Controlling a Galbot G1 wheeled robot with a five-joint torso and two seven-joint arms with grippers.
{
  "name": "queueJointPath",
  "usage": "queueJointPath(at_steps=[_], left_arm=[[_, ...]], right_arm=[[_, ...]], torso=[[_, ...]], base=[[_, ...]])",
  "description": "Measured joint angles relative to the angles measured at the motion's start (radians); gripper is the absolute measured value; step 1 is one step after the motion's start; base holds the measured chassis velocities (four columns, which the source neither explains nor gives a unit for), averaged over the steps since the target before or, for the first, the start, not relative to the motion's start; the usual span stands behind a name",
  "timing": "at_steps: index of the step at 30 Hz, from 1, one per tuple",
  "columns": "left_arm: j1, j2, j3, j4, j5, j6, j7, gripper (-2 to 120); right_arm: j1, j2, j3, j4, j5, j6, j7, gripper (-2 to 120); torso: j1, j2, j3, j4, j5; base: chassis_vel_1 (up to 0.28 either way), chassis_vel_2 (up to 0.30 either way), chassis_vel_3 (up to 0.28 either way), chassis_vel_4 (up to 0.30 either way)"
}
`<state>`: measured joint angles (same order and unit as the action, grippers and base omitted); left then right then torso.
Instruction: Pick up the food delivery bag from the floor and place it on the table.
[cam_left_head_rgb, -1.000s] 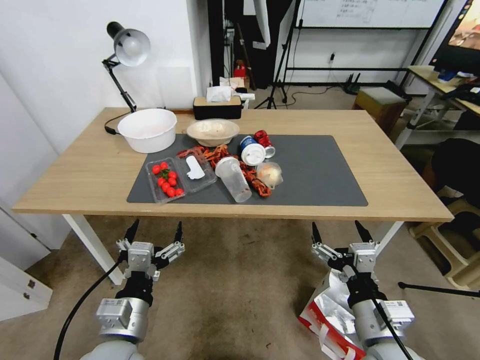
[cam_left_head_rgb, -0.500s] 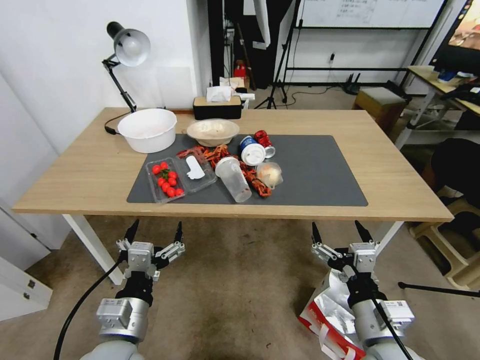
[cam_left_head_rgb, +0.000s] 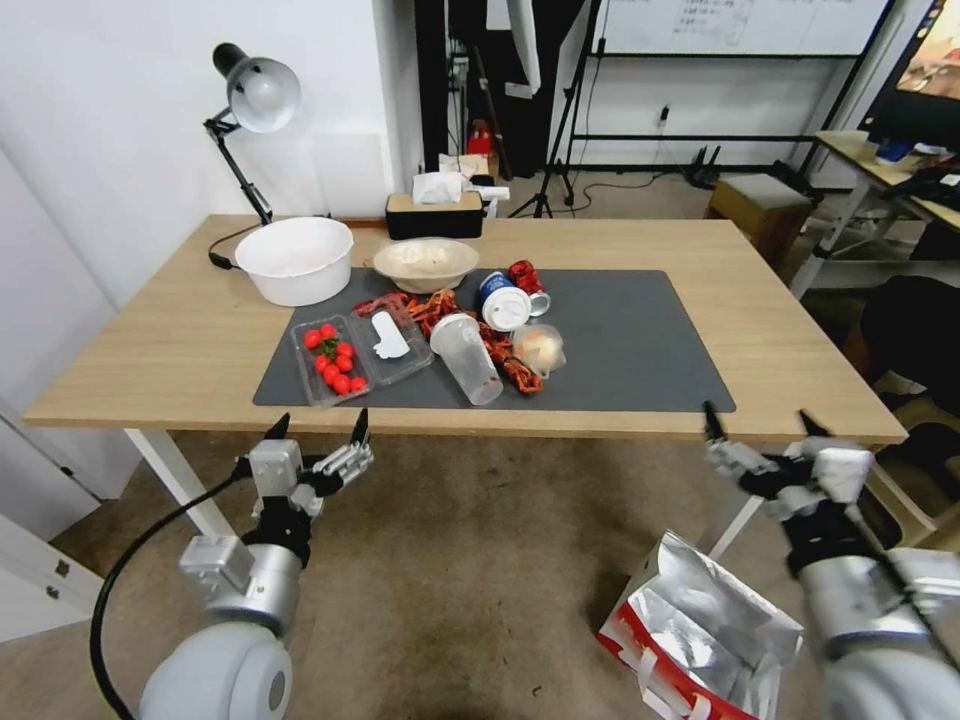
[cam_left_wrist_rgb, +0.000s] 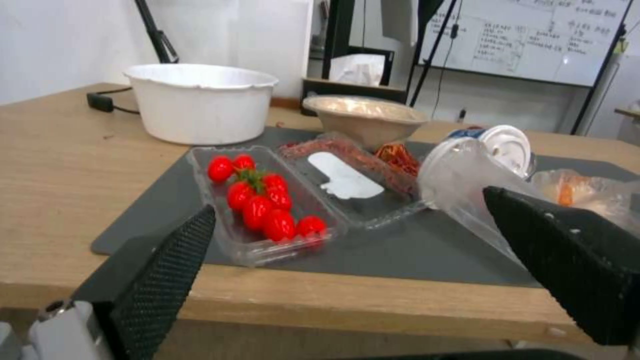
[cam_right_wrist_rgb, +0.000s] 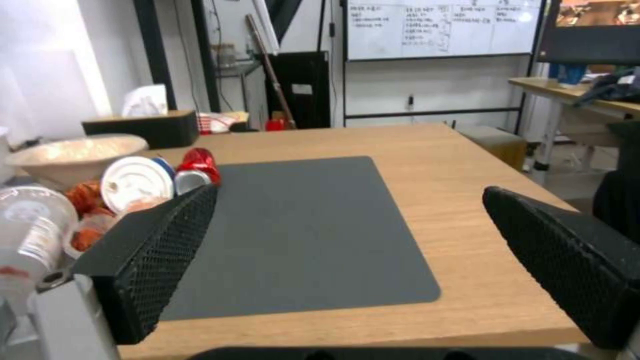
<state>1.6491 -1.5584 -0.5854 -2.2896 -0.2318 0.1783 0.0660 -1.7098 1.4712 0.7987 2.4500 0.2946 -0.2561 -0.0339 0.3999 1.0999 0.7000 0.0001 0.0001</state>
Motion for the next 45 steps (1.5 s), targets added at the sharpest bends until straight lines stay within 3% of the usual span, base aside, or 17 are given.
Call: queueJointPath(at_steps=[10,26,45], left_arm=[[0.009,-0.003,-0.018,0.03,-0.01,-0.08,0.041,100],[0.021,-0.003,-0.022,0.019,-0.006,-0.065,0.049,100],[0.024,-0.002,-0.021,0.018,0.0,-0.061,0.045,100]], right_arm=[[0.002,-0.004,-0.008,-0.008,0.004,0.016,-0.007,100],[-0.006,0.0,-0.007,-0.006,-0.001,0.019,-0.007,100],[-0.009,0.001,-0.008,-0.005,-0.004,0.021,-0.007,100]], torso=[[0.0,0.0,0.0,-0.0001,-0.0002],[-0.001,-0.002,-0.001,-0.0001,-0.0001],[-0.041,-0.095,-0.053,-0.0001,-0.0001]], base=[[0.0,0.0,0.0,0.0],[0.0,0.0,0.0,0.0],[0.0,0.0,0.0,0.0]])
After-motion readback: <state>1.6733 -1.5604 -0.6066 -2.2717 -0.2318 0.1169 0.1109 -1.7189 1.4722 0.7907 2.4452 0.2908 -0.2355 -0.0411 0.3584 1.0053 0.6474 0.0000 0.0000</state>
